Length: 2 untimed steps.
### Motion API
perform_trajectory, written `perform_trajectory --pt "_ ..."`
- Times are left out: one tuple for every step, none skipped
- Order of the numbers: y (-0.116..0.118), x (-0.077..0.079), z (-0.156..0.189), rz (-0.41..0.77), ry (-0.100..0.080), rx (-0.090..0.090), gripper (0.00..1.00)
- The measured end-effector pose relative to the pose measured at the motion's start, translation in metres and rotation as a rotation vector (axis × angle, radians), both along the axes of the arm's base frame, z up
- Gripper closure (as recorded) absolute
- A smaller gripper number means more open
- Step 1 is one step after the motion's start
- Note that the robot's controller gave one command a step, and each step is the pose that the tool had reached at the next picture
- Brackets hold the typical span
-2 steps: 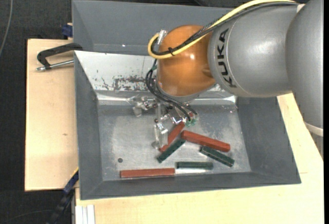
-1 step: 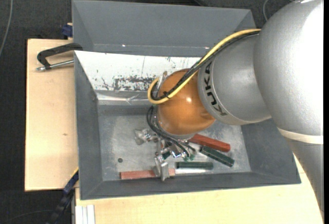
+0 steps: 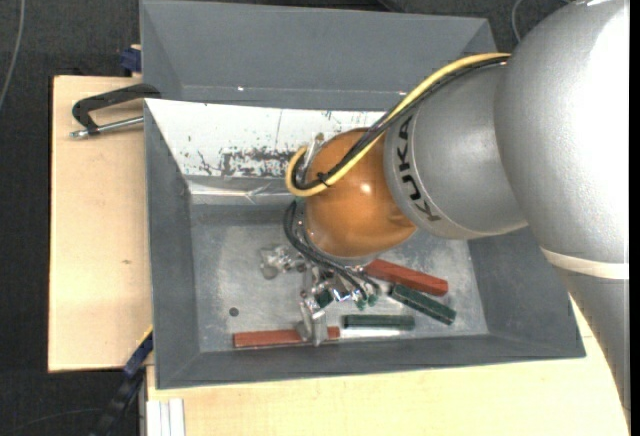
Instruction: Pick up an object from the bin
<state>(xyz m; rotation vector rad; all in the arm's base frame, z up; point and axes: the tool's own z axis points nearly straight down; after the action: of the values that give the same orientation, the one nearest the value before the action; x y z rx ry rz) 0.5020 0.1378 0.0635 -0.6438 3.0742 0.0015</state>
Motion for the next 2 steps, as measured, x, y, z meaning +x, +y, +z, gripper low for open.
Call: perform_trajectory --pt "0.012 0.010 0.006 0.159 -0.006 0.001 0.00" --pt "0.017 0.022 0.014 0.377 -0.005 0.002 0.00"
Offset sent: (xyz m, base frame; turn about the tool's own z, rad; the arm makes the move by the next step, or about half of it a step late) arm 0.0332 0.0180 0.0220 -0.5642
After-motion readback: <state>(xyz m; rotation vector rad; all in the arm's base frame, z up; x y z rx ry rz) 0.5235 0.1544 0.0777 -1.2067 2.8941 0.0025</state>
